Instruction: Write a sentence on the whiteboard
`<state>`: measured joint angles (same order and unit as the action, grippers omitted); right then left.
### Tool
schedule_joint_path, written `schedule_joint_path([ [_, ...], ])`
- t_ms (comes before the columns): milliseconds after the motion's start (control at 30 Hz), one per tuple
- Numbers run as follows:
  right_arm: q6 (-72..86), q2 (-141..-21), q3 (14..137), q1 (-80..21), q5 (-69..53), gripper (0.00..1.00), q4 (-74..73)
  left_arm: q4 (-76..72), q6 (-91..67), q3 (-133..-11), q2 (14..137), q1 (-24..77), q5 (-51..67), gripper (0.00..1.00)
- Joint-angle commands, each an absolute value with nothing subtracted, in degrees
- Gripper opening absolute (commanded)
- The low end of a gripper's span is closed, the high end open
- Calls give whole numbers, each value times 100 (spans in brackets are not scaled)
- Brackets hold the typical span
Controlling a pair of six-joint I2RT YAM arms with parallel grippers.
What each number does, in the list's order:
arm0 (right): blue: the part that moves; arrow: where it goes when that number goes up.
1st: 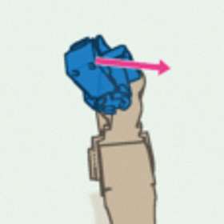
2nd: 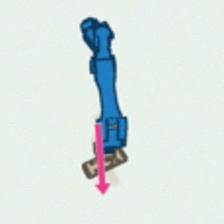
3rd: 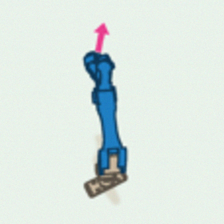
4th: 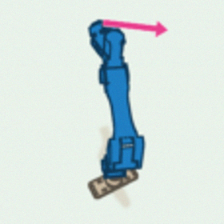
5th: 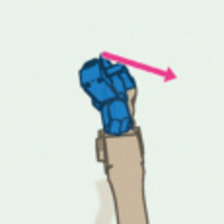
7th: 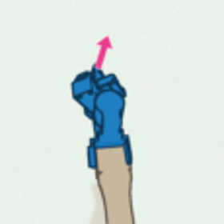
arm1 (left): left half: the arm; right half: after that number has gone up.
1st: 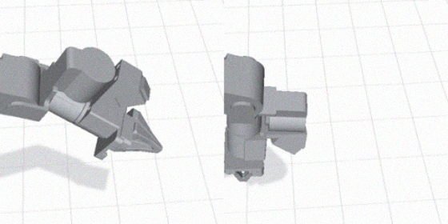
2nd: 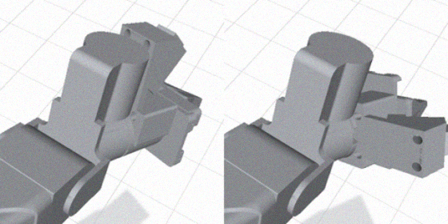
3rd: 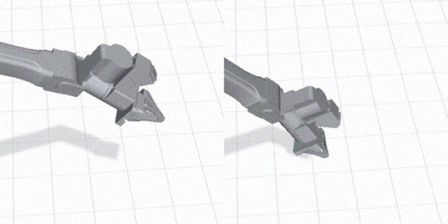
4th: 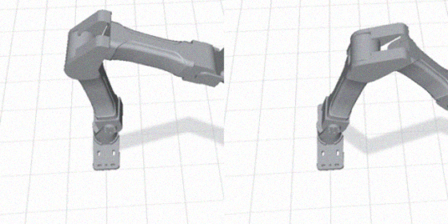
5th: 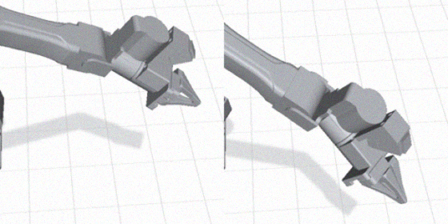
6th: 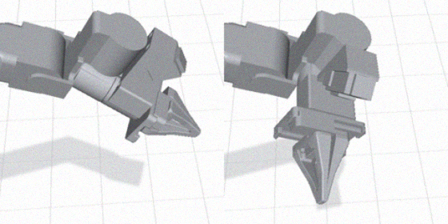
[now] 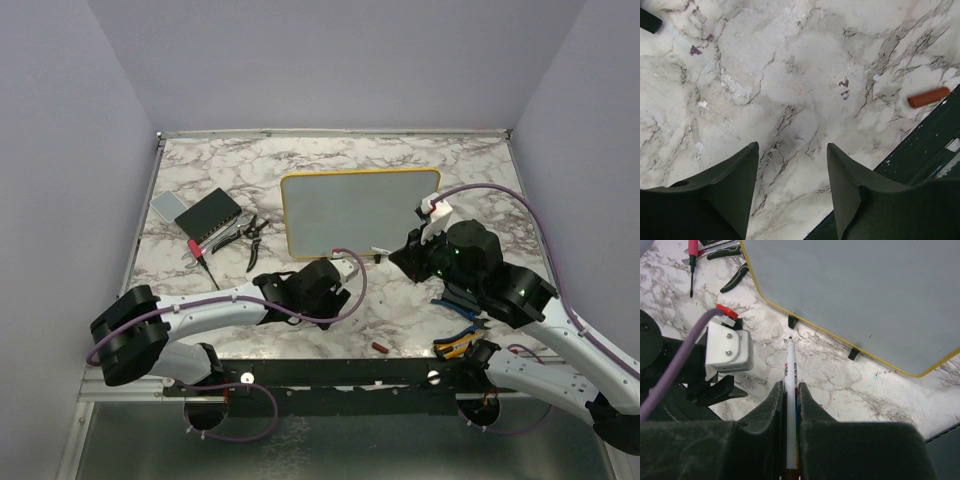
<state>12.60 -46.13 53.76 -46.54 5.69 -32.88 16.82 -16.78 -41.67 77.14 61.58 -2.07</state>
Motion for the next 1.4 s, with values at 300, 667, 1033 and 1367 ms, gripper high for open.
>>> schedule_joint_path([
  [300, 1320, -4333, 5110, -4649, 895, 1, -2754, 1564, -1939, -4192, 6076, 5606, -359, 70],
  [667, 1551, -3908, 4722, -4651, 606, 1, -2313, 2225, -1029, -5954, 5874, 3684, 440, 70],
  [1033, 1731, -3832, 4550, -4654, 458, 1, -2111, 2062, -641, -7758, 6832, 2436, 1578, 71],
  [1367, 1710, -3942, 4405, -4658, 195, 1, -1381, 501, -1812, -6923, 6922, 569, 2834, 73],
])
